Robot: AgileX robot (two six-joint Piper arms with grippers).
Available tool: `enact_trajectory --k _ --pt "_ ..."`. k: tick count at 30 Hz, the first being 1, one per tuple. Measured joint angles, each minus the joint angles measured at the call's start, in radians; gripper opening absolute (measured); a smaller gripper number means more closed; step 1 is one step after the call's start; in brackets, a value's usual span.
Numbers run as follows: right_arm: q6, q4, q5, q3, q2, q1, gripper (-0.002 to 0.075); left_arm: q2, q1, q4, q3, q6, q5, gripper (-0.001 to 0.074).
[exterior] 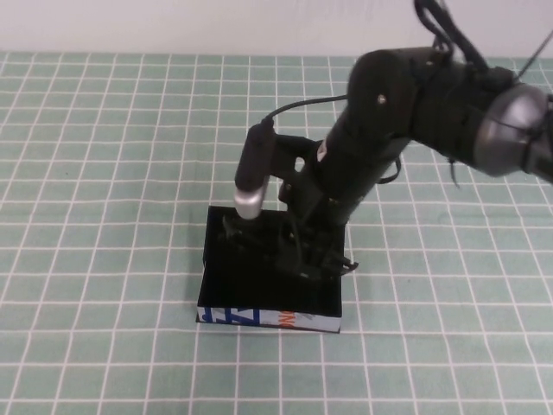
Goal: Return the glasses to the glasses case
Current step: Place the glasses in the glasses case
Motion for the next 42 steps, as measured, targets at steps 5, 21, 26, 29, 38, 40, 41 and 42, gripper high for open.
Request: enact_trajectory --k 5,21,26,29,38,40,41,42 --pt "0.042 0.008 0.044 -0.097 0.066 0.002 0.0279 0.000 0.000 0.000 0.000 0.000 0.000 -0.0002" --pt "0.035 -0.053 0.084 -0.133 0.138 0.068 0.0279 0.000 0.000 0.000 0.000 0.000 0.000 -0.0002" --pt "0.030 -0.072 0.086 -0.133 0.139 0.068 0.0279 0.000 0.000 0.000 0.000 0.000 0.000 -0.0002" --pt "0.011 -0.078 0.088 -0.134 0.139 0.068 0.0281 0.000 0.000 0.000 0.000 0.000 0.000 -0.0002" --pt "0.000 -0.078 0.088 -0.134 0.178 0.068 0.0349 0.000 0.000 0.000 0.000 0.000 0.000 -0.0002" --pt "0.000 -0.078 0.084 -0.134 0.178 0.068 0.0353 0.000 0.000 0.000 0.000 0.000 0.000 -0.0002" --pt "0.000 -0.078 0.080 -0.134 0.178 0.068 0.0355 0.000 0.000 0.000 0.000 0.000 0.000 -0.0002" --pt "0.000 -0.078 0.077 -0.134 0.178 0.068 0.0356 0.000 0.000 0.000 0.000 0.000 0.000 -0.0002"
